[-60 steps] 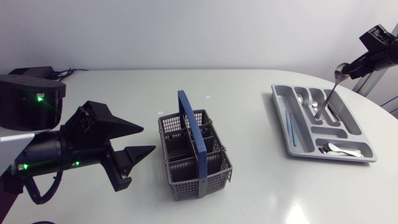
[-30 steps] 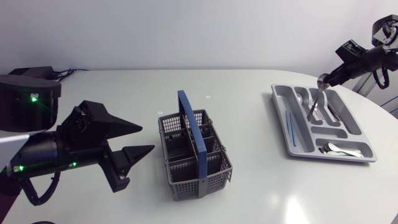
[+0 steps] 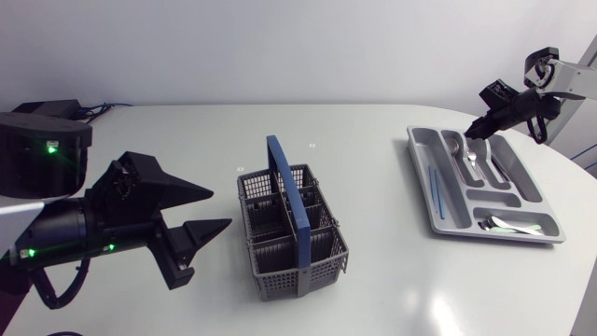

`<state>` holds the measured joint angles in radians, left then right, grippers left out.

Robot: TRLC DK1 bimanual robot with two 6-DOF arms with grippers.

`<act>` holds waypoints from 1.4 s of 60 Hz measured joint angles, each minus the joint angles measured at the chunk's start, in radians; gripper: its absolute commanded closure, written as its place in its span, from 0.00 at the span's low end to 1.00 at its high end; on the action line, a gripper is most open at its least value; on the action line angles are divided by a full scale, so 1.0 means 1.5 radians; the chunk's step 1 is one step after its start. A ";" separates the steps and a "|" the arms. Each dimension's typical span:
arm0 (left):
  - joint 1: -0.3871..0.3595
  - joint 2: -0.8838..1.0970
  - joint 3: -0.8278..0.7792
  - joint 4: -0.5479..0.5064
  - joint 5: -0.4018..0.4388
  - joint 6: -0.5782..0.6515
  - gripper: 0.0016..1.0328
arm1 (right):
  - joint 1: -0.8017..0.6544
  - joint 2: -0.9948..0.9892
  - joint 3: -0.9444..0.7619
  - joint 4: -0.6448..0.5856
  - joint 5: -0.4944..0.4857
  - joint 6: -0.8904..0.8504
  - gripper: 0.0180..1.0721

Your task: Unload the cutlery basket into the drawer organizer.

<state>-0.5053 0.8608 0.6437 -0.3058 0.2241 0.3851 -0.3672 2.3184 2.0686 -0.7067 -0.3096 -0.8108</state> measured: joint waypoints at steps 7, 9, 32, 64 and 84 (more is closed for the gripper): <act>0.000 -0.001 0.000 -0.001 0.000 0.000 0.33 | 0.004 -0.005 -0.007 0.021 -0.001 0.004 0.46; 0.000 -0.001 0.000 -0.001 0.000 0.000 0.33 | 0.004 -0.015 -0.023 0.025 -0.002 0.005 0.42; 0.053 0.035 -0.005 0.062 0.000 0.000 0.33 | 0.176 -0.480 -0.497 0.100 -0.013 0.023 0.35; 0.171 0.402 0.136 0.277 0.000 -0.035 0.38 | 0.486 -0.770 -0.828 0.052 -0.022 0.117 0.35; 0.182 0.559 0.267 0.249 0.058 -0.065 0.72 | 0.645 -0.795 -0.900 0.058 -0.023 0.161 0.71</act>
<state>-0.2317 1.6989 1.0447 0.0685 0.3107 0.2874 0.6003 1.1263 0.7193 -0.6201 -0.3439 -0.5690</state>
